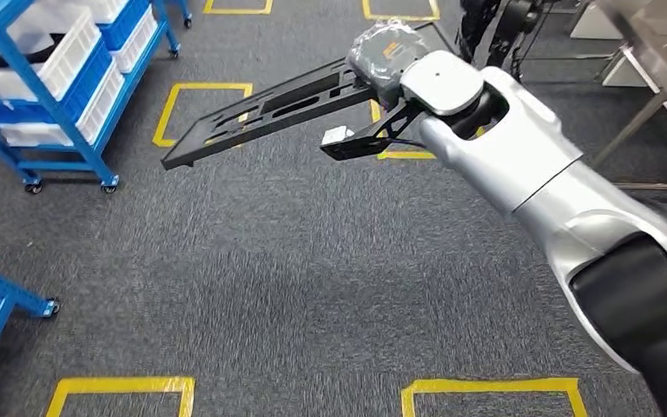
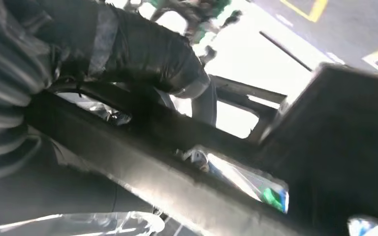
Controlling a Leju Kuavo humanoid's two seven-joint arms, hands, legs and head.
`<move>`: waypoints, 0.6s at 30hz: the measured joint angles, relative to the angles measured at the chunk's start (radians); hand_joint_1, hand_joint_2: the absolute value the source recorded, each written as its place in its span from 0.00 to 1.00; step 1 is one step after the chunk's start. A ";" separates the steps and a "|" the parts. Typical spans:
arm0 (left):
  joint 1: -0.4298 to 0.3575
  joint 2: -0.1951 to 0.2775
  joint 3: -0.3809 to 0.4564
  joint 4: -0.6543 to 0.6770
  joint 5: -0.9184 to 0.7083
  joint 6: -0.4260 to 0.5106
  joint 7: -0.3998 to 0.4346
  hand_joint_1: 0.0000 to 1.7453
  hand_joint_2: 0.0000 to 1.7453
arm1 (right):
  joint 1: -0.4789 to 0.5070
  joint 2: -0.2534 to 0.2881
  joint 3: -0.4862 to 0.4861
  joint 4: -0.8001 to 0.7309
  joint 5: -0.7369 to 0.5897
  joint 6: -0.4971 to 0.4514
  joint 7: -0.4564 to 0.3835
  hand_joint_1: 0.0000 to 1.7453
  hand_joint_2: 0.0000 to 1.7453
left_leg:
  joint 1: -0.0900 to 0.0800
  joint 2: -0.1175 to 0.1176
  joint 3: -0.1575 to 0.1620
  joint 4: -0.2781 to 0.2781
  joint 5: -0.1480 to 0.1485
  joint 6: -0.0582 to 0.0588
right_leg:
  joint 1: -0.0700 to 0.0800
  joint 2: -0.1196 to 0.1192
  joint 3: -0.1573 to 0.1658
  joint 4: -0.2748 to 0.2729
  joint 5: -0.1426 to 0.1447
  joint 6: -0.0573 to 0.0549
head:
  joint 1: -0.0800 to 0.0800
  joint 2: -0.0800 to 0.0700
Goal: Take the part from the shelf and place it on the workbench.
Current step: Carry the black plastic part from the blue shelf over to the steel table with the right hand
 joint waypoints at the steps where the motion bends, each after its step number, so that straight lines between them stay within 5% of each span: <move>1: 0.000 -0.003 0.000 0.002 0.000 0.001 0.000 0.00 1.00 | -0.017 -0.007 0.004 -0.005 -0.005 0.009 0.005 1.00 1.00 | 0.000 0.014 0.004 -0.005 0.002 0.007 | 0.002 -0.030 -0.010 0.025 -0.015 0.004 | 0.002 0.000; 3: 0.004 -0.006 0.000 0.004 0.000 0.002 0.001 0.00 1.00 | -0.037 -0.017 0.010 -0.019 -0.010 0.017 0.017 1.00 1.00 | -0.006 0.040 0.009 -0.009 0.001 0.017 | 0.004 -0.096 -0.055 0.124 -0.067 0.011 | 0.005 0.000; 5: 0.006 -0.007 0.001 0.004 0.001 0.000 0.000 0.00 1.00 | -0.038 -0.029 0.015 -0.039 -0.019 0.026 0.031 1.00 1.00 | -0.011 0.068 0.010 -0.009 -0.002 0.023 | 0.001 -0.116 -0.107 0.229 -0.105 0.012 | 0.005 0.000; 6: 0.006 -0.007 0.001 0.004 0.003 -0.003 -0.002 0.00 1.00 | -0.034 -0.038 0.019 -0.052 -0.026 0.030 0.038 1.00 1.00 | -0.013 0.081 0.011 -0.008 -0.004 0.024 | 0.001 -0.118 -0.114 0.242 -0.102 0.010 | 0.005 0.000; 8: 0.005 -0.009 0.001 0.004 0.006 -0.008 -0.007 0.00 1.00 | -0.026 -0.058 0.027 -0.082 -0.038 0.037 0.049 1.00 1.00 | -0.016 0.104 0.015 -0.008 -0.008 0.026 | 0.006 -0.131 -0.071 0.160 -0.050 0.000 | 0.005 0.000; 11: 0.006 -0.015 0.001 0.007 0.007 -0.010 -0.008 0.00 1.00 | -0.026 -0.074 0.033 -0.115 -0.042 0.037 0.056 1.00 1.00 | -0.018 0.136 0.021 -0.012 -0.014 0.021 | 0.036 -0.194 0.017 -0.010 0.001 -0.024 | 0.005 0.000; 12: 0.005 -0.017 0.001 0.009 0.007 -0.010 -0.007 0.00 1.00 | -0.027 -0.077 0.034 -0.121 -0.042 0.036 0.057 1.00 1.00 | -0.019 0.147 0.024 -0.014 -0.015 0.017 | 0.044 -0.202 0.024 -0.027 -0.001 -0.030 | 0.005 0.000; 14: 0.003 -0.021 0.001 0.011 0.006 -0.009 -0.006 0.00 1.00 | -0.026 -0.084 0.035 -0.128 -0.042 0.035 0.058 1.00 1.00 | -0.019 0.167 0.032 -0.021 -0.020 0.010 | 0.045 -0.178 0.031 -0.041 0.005 -0.039 | 0.005 0.000; 16: 0.001 -0.022 0.002 0.012 0.006 -0.009 -0.006 0.00 1.00 | -0.028 -0.088 0.039 -0.135 -0.042 0.034 0.059 1.00 1.00 | -0.017 0.134 0.031 0.000 -0.039 0.003 | 0.036 -0.155 0.051 -0.066 0.014 -0.045 | 0.004 0.000; 18: 0.002 -0.022 0.002 0.013 0.005 -0.010 -0.006 0.00 1.00 | -0.030 -0.087 0.042 -0.139 -0.041 0.033 0.060 1.00 1.00 | -0.014 0.071 -0.010 0.095 -0.086 -0.002 | 0.030 -0.133 0.063 -0.078 0.018 -0.048 | 0.004 0.000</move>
